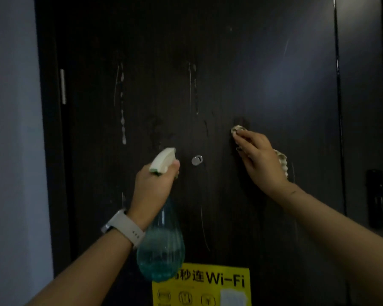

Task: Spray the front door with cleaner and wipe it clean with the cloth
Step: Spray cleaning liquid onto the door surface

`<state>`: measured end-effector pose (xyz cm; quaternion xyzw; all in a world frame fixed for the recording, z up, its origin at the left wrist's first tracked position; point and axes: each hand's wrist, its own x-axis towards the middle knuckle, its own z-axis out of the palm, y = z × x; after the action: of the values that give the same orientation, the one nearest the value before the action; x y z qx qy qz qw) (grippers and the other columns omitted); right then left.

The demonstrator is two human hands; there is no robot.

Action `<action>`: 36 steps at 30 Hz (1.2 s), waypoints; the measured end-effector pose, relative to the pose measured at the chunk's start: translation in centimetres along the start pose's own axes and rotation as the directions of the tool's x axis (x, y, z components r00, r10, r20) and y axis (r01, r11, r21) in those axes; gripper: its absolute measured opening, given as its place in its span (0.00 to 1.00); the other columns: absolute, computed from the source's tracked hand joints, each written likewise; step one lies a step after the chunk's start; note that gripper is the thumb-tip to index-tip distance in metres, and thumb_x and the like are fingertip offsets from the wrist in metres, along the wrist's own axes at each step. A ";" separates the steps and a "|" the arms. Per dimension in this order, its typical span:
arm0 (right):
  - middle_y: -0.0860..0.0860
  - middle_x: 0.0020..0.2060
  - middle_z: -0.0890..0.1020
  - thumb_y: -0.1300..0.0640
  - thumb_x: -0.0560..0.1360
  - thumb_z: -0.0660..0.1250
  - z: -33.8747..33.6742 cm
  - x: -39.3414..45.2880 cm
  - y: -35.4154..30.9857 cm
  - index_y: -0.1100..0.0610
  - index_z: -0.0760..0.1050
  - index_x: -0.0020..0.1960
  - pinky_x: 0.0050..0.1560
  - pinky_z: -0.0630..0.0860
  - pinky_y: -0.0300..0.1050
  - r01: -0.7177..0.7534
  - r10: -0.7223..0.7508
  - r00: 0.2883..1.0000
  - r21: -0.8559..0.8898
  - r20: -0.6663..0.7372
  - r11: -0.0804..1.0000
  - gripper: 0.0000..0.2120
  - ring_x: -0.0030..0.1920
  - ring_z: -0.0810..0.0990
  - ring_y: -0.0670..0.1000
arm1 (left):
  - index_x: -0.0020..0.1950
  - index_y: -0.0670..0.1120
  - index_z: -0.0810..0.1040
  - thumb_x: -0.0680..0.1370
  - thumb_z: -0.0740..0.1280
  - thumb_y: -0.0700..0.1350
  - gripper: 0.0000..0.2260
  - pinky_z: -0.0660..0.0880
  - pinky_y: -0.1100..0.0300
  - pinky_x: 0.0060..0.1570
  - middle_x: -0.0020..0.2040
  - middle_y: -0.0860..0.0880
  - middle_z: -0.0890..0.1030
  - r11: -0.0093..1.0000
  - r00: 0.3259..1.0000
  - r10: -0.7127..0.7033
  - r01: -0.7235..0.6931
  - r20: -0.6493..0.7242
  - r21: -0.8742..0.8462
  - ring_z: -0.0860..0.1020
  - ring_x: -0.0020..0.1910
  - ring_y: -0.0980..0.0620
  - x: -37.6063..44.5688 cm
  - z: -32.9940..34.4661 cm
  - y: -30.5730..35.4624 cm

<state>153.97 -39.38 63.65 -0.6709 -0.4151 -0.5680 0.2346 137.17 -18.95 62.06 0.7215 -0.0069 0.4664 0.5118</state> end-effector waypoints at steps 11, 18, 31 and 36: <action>0.58 0.67 0.73 0.68 0.76 0.66 0.8 -3.4 -1.8 0.61 0.71 0.70 0.69 0.68 0.49 -0.024 0.021 0.998 0.060 0.057 0.998 0.23 0.67 0.70 0.57 | 0.43 0.51 0.78 0.78 0.67 0.49 0.06 0.72 0.72 0.35 0.42 0.46 0.82 0.982 0.982 -0.170 0.162 0.082 0.093 0.81 0.44 0.50 -6.6 1.9 -6.8; 0.60 0.66 0.73 0.66 0.78 0.64 -4.0 -2.4 0.5 0.63 0.70 0.71 0.70 0.59 0.35 0.035 -0.039 0.997 -0.052 -0.064 0.998 0.21 0.66 0.69 0.57 | 0.48 0.45 0.82 0.77 0.69 0.48 0.07 0.75 0.69 0.38 0.40 0.44 0.82 0.999 0.996 -0.041 0.041 0.080 -0.004 0.81 0.42 0.49 -5.9 3.0 -4.1; 0.58 0.69 0.71 0.67 0.76 0.66 -12.6 -4.4 13.5 0.60 0.68 0.72 0.72 0.61 0.39 -0.160 0.129 0.966 -0.128 -0.222 0.979 0.25 0.69 0.68 0.55 | 0.33 0.66 0.81 0.71 0.69 0.56 0.07 0.78 0.44 0.55 0.42 0.50 0.84 0.967 0.980 0.192 -0.178 0.058 -0.183 0.83 0.47 0.48 2.8 12.3 11.9; 0.54 0.71 0.68 0.68 0.76 0.65 -12.0 -4.7 13.6 0.60 0.65 0.74 0.73 0.55 0.31 -0.164 0.146 0.960 -0.060 -0.240 0.985 0.27 0.71 0.62 0.45 | 0.38 0.51 0.78 0.77 0.68 0.48 0.08 0.80 0.45 0.53 0.37 0.49 0.82 0.957 0.978 0.205 -0.194 0.027 -0.214 0.83 0.43 0.48 6.4 15.9 16.6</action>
<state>158.27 -57.59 64.21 -0.6383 -0.3078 -0.6391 0.2991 143.29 -35.63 77.90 0.6703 -0.1415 0.4944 0.5351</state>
